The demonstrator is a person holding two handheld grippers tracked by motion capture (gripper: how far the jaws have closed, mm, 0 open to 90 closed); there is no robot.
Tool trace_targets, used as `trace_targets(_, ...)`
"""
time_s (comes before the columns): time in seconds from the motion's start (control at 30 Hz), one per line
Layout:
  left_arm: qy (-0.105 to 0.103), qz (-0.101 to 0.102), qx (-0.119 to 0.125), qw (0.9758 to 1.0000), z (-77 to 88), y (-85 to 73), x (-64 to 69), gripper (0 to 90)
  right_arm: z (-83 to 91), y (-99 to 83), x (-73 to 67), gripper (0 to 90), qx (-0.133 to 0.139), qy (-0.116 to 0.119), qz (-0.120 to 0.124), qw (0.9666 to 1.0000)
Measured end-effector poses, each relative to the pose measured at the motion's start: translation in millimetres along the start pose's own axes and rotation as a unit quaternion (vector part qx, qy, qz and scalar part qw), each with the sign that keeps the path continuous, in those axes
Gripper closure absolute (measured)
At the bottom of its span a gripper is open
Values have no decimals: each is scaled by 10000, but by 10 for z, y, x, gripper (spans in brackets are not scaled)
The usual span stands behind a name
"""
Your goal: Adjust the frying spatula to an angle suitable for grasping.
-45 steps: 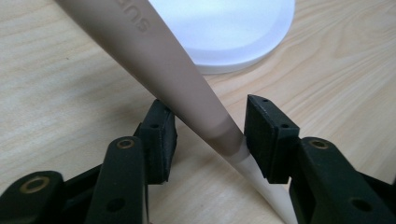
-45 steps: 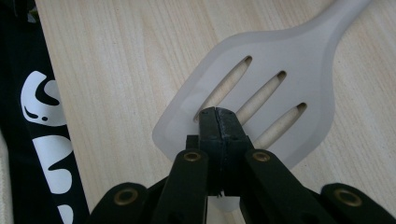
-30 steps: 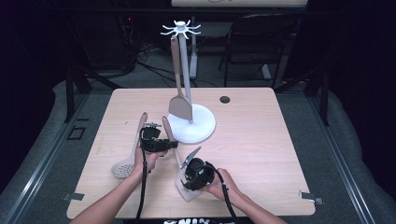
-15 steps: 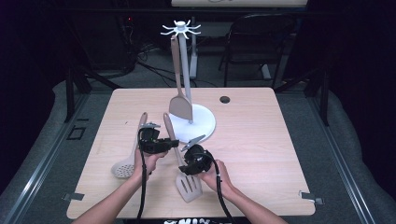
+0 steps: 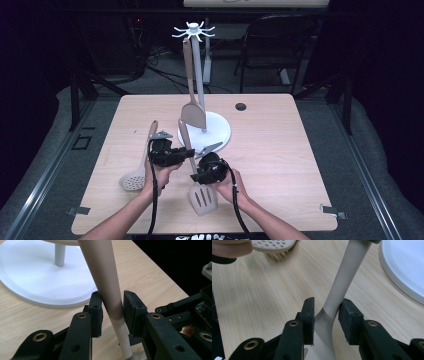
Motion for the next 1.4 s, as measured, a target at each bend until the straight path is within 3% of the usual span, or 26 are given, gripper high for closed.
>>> trace_targets(0.17, -130, -71, 21, 9999, -18, -10, 23, 656, 16, -4, 15, 691, 5, 22, -65, 10000)
trace_targets(0.33, -180, -83, 27, 9998, -39, -20, 33, 686, 17, 6, 11, 691, 111, -4, -121, 9999)
trace_targets(0.47, -253, 39, 108, 9996, -55, -30, 33, 707, 30, 1, 17, 691, 74, -30, -61, 9999)
trace_targets(0.63, -251, -39, 44, 9997, -78, -27, 38, 709, 29, -3, 34, 686, 62, 12, -75, 10000)
trace_targets(0.7, -266, -63, 94, 9996, -81, -15, 51, 712, 51, -11, 40, 678, -68, 48, -75, 9999)
trace_targets(0.93, -234, -89, 27, 9997, -73, -28, 33, 711, 175, -75, 140, 543, -139, -95, -77, 9998)
trace_targets(1.23, -271, -159, 79, 9995, -54, -20, 50, 710, 304, -162, 289, 186, -287, -288, -122, 9991)
trace_targets(1.4, -244, -189, 86, 9995, -56, -17, 45, 710, 339, -251, 343, 120, -563, -324, -44, 9979)
Point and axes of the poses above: each handheld gripper's, and its own axes: z roughly backward along the jaws, y roughly out of its top, x roughly to its right, the point moved 10 cm from there along -z, roughly forward along the jaws, and after that the axes turned 8 degrees about -z, right-handed, at the moved point
